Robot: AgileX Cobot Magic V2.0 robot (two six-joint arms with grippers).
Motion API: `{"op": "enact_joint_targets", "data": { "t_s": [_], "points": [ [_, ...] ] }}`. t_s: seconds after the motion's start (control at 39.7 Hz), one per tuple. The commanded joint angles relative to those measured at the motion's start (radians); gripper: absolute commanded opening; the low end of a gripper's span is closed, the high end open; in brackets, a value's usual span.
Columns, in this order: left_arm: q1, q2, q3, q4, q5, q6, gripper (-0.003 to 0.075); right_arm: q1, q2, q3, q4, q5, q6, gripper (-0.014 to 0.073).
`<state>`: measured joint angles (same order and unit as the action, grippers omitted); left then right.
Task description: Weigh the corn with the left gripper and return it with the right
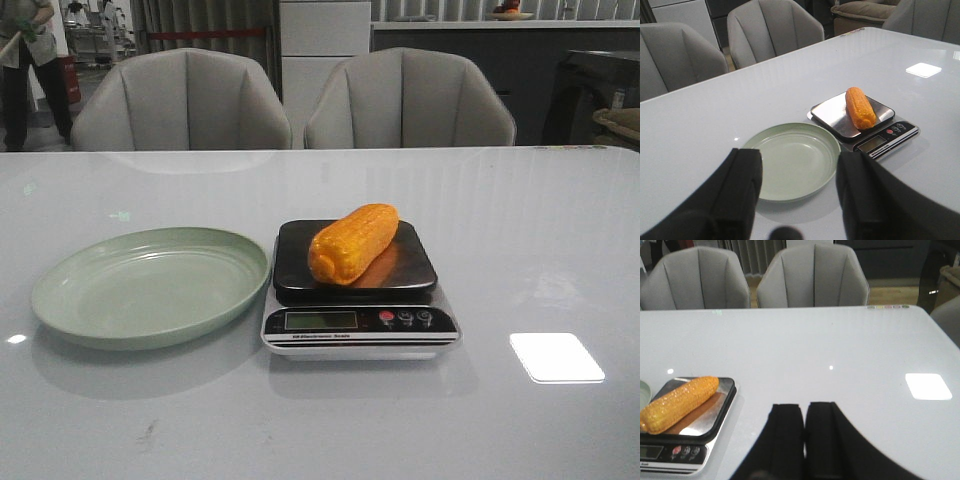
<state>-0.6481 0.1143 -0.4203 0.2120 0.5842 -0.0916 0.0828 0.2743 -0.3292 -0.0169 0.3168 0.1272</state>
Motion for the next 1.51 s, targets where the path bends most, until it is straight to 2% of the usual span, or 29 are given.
{"op": "enact_joint_targets", "data": {
  "t_s": [0.0, 0.2, 0.28, 0.38, 0.48, 0.58, 0.78, 1.03, 1.11, 1.26, 1.49],
  "points": [
    [0.002, 0.011, -0.023, 0.009, -0.08, -0.002, 0.0395, -0.003, 0.034, -0.042, -0.001, -0.024, 0.002, 0.0165],
    [0.002, 0.011, -0.023, 0.009, -0.08, -0.002, 0.0395, -0.003, 0.05, -0.048, -0.001, 0.006, 0.001, 0.0172],
    [0.002, 0.011, -0.023, 0.009, -0.08, -0.002, 0.0395, 0.0, 0.084, -0.076, -0.001, 0.044, -0.001, 0.0216],
    [0.002, 0.011, -0.023, 0.009, -0.08, -0.002, 0.0395, 0.038, 0.138, -0.129, -0.001, 0.05, -0.001, 0.0347],
    [0.002, 0.011, -0.023, 0.009, -0.08, -0.002, 0.0395, 0.105, 0.216, -0.189, -0.001, 0.069, -0.001, 0.0517],
    [0.002, 0.011, -0.023, 0.009, -0.08, -0.002, 0.0395, 0.186, 0.332, -0.271, 0.0, 0.134, -0.001, 0.0612],
    [0.002, 0.011, -0.023, 0.009, -0.081, -0.002, 0.0395, 0.321, 0.576, -0.43, 0.061, 0.164, -0.001, 0.0606],
    [0.002, 0.011, -0.023, 0.009, -0.081, -0.002, 0.0395, 0.374, 0.921, -0.683, 0.249, 0.226, 0.004, 0.0606],
    [0.002, 0.011, -0.023, 0.009, -0.081, -0.002, 0.0395, 0.395, 1.026, -0.754, 0.259, 0.251, 0.025, 0.0606],
    [0.002, 0.011, -0.023, 0.009, -0.081, -0.002, 0.0395, 0.424, 1.238, -0.938, 0.212, 0.323, 0.164, 0.0606],
    [0.002, 0.009, -0.023, 0.009, -0.081, -0.002, 0.0395, 0.466, 1.438, -1.118, 0.017, 0.44, 0.545, 0.0606]
  ]
}}
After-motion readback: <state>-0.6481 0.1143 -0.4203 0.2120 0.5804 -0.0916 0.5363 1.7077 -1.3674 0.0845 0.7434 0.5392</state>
